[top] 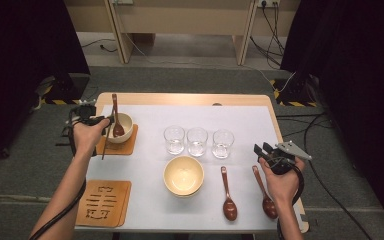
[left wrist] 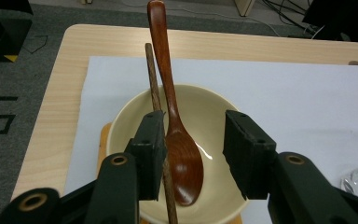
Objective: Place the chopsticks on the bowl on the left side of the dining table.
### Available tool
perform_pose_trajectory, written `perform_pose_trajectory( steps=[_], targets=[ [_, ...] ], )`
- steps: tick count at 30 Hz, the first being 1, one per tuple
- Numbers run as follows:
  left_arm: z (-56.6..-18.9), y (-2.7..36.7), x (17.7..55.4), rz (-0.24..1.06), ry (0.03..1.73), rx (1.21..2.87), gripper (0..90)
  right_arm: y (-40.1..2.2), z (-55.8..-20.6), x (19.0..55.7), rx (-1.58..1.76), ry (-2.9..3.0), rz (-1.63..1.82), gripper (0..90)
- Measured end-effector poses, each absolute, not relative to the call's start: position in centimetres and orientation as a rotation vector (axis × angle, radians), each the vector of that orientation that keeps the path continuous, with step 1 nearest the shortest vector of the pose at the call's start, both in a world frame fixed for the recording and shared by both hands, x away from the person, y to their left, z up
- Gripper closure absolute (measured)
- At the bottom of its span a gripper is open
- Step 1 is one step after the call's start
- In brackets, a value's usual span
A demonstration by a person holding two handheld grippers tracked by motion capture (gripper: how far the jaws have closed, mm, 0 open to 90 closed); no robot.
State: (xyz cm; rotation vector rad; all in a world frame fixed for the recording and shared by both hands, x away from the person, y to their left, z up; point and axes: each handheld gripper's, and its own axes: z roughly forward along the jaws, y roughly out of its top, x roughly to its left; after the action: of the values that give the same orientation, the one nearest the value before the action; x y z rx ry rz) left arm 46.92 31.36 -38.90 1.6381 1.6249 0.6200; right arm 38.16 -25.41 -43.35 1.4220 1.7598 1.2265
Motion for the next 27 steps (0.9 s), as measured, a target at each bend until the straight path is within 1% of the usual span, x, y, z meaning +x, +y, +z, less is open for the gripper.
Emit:
perform_pose_trajectory(
  steps=[5,12,17,18,22,24,27],
  targets=[
    [-38.5,31.2,45.0,0.668,1.566,1.660,55.3,-25.8,-43.2,38.2,1.446,1.771,1.198,59.9],
    [-38.1,31.1,42.0,0.684,1.496,1.656,52.6,-26.4,-43.1,38.4,1.486,1.832,1.114,59.5],
    [-38.4,30.8,39.8,0.717,1.463,1.658,52.8,-27.2,-43.0,38.4,1.566,1.893,1.017,59.9],
    [-38.5,30.8,39.5,0.731,1.458,1.660,52.1,-27.4,-43.0,38.5,1.583,1.908,0.995,60.2],
    [-39.1,30.6,38.2,0.707,1.433,1.634,49.4,-28.3,-42.7,38.2,1.643,1.962,0.908,62.5],
    [-39.4,30.5,37.8,0.727,1.416,1.623,49.4,-28.7,-42.3,38.2,1.667,2.006,0.856,65.4],
    [-39.8,30.6,37.3,0.723,1.421,1.600,48.1,-29.2,-41.9,38.0,1.702,2.075,0.784,68.7]
  ],
)
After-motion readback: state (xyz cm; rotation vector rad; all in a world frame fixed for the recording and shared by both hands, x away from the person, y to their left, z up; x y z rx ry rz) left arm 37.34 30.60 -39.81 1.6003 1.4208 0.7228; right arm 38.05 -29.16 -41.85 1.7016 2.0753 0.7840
